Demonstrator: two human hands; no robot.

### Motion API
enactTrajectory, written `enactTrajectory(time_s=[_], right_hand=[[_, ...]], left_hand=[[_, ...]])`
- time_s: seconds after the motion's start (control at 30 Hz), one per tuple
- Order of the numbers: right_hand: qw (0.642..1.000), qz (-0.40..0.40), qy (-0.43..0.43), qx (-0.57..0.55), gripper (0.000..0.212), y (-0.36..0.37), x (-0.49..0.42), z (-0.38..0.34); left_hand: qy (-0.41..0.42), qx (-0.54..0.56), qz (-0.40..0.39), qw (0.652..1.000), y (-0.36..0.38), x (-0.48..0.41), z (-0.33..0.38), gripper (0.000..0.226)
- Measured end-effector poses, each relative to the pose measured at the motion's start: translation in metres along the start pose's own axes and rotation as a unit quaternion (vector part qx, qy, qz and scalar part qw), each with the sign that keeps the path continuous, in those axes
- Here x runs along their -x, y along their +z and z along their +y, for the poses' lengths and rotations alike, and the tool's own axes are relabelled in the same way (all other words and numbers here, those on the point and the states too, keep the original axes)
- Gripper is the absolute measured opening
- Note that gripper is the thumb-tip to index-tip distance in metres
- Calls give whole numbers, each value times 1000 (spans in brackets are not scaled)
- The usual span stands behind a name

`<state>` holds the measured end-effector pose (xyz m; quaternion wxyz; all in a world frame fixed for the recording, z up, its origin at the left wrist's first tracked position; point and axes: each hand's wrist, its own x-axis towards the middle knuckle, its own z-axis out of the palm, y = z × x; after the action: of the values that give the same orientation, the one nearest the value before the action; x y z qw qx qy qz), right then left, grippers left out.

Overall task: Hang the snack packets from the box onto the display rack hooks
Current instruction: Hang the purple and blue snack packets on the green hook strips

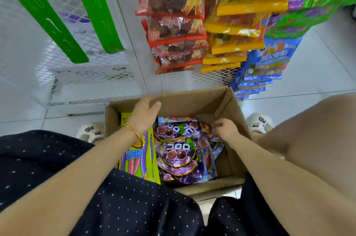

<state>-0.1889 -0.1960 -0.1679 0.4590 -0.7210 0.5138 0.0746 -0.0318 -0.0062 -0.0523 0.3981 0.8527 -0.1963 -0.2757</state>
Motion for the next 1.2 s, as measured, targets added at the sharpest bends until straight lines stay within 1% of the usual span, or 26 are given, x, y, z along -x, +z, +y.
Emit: enactTrajectory(time_s=[0.07, 0.13, 0.23, 0.3, 0.33, 0.4, 0.43, 0.47, 0.5, 0.57, 0.6, 0.63, 0.67, 0.73, 0.8, 0.87, 0.93, 1.07, 1.13, 1.2], right_hand=[[998, -40, 52, -12, 9, 12, -5, 13], [994, -58, 87, -38, 15, 29, -17, 20], [995, -58, 73, -31, 18, 53, -38, 23], [995, -66, 78, -11, 19, 66, -45, 22], [994, -62, 86, -19, 20, 74, -51, 25], [987, -45, 126, -87, 31, 77, -50, 22], [978, -40, 150, -142, 29, 76, -46, 17], [967, -42, 169, -186, 22, 76, -46, 17], [956, -52, 185, -220, 20, 75, -45, 15], [933, -83, 207, -281, 32, 73, -43, 13], [923, -98, 220, -302, 35, 75, -43, 12], [922, -92, 229, -300, 35, 79, -43, 13], [933, -61, 225, -273, 35, 85, -46, 15], [979, 14, 154, -134, 43, 89, -50, 15], [995, 31, 70, -66, 52, 89, -53, 8], [998, 10, 21, -50, 53, 89, -57, -4], [1000, -4, 4, -28, 46, 89, -64, -14], [997, 72, -33, 17, 21, 79, -66, -21], [991, 82, -92, 51, 16, 73, -57, -27], [972, 84, -187, 117, 14, 65, -44, -42]], left_hand=[[-1, -27, -25, 999, 10, -7, 0, 42], [-14, -25, -37, 999, 16, -14, 2, 41], [-51, -2, -32, 998, 20, -25, -3, 38], [-74, 16, -22, 997, 20, -31, -7, 36], [-82, 22, -20, 996, 20, -32, -9, 35], [-96, 30, -17, 995, 21, -33, -12, 34], [-101, 32, -16, 994, 21, -32, -13, 33], [-103, 34, -15, 994, 20, -31, -14, 33], [-105, 33, -15, 994, 20, -30, -15, 33], [-108, 33, -15, 993, 19, -28, -17, 33], [-110, 36, -14, 993, 18, -27, -18, 33], [-112, 38, -12, 993, 16, -26, -19, 33], [-114, 39, -10, 993, 15, -25, -20, 33], [-116, 39, -10, 992, 14, -24, -21, 32], [-118, 42, -12, 992, 13, -23, -20, 32], [-116, 41, -14, 992, 13, -22, -19, 32], [-111, 39, -13, 993, 12, -22, -19, 32], [-106, 36, -9, 994, 12, -23, -20, 31], [-93, 24, -11, 995, 11, -23, -19, 31], [-74, -1, -21, 997, 11, -24, -19, 33]])
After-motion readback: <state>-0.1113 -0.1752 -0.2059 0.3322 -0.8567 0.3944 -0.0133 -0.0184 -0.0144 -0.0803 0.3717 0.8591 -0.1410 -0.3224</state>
